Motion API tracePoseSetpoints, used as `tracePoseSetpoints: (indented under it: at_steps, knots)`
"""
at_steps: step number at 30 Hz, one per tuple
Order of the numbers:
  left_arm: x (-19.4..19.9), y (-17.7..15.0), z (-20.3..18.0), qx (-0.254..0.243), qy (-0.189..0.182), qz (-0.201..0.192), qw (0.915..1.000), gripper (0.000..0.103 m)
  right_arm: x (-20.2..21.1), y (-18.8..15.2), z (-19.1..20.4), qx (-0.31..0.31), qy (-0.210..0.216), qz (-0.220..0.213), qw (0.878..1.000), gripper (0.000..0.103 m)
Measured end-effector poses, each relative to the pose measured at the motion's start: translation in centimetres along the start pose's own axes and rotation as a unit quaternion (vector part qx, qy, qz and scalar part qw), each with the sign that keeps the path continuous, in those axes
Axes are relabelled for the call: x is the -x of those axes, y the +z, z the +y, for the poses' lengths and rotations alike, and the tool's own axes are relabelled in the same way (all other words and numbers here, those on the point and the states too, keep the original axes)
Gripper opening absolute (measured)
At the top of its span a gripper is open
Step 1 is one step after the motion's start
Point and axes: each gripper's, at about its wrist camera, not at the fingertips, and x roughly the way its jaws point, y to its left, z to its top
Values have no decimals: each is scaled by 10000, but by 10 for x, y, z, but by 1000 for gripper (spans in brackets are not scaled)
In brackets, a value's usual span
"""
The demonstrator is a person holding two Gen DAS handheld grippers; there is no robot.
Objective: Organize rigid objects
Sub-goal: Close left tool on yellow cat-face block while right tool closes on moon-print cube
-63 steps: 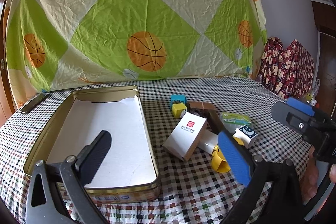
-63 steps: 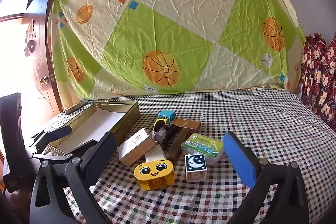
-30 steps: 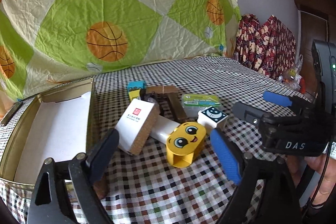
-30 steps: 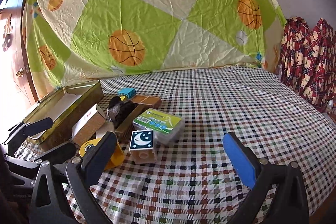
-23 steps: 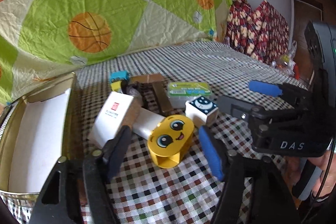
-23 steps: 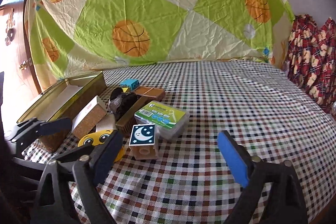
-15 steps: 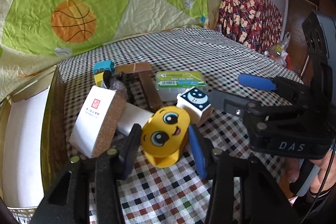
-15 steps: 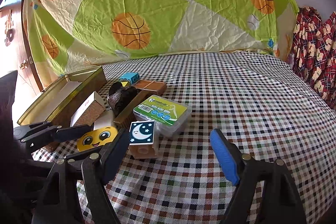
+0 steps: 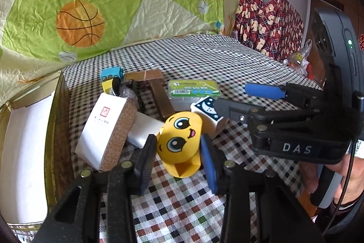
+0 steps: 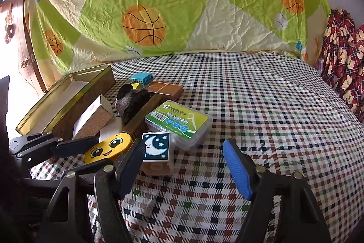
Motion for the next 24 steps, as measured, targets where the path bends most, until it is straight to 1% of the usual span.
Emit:
tracePoseSetpoints:
  at_steps: [4, 6, 8, 9, 10, 11, 12, 13, 20, 21, 24]
  knots:
    - [15, -5, 2, 69, 128, -457, 9988, 38, 1, 1, 7, 310, 22, -28, 9995, 73]
    - [20, -6, 3, 73, 180, -599, 9980, 38, 2, 0, 10, 405, 94, -43, 9991, 73]
    - [23, -7, 3, 54, 228, -720, 9971, 38, 0, -1, 13, 513, 143, 30, 9986, 72]
    - [25, -8, 3, 57, 268, -782, 9966, 38, -2, -1, 16, 610, 156, 96, 9980, 67]
    - [27, -8, 4, 74, 311, -868, 9957, 38, -5, -1, 18, 676, 153, 165, 9975, 58]
    - [29, -8, 5, 87, 329, -930, 9951, 38, -9, -1, 20, 725, 166, 271, 9969, 53]
    - [31, -9, 6, 114, 363, -999, 9943, 38, -12, -1, 20, 738, 205, 344, 9965, 46]
    - [32, -9, 6, 142, 395, -1045, 9936, 38, -14, -1, 20, 737, 242, 394, 9962, 43]
    - [32, -7, 8, 159, 367, -1043, 9937, 38, -27, 0, 26, 942, 411, 797, 9915, 41]
    - [32, -7, 9, 169, 361, -1046, 9937, 38, -27, 0, 26, 946, 434, 798, 9914, 36]
    - [34, -9, 9, 206, 361, -1102, 9930, 38, -23, -1, 25, 881, 389, 647, 9932, 34]
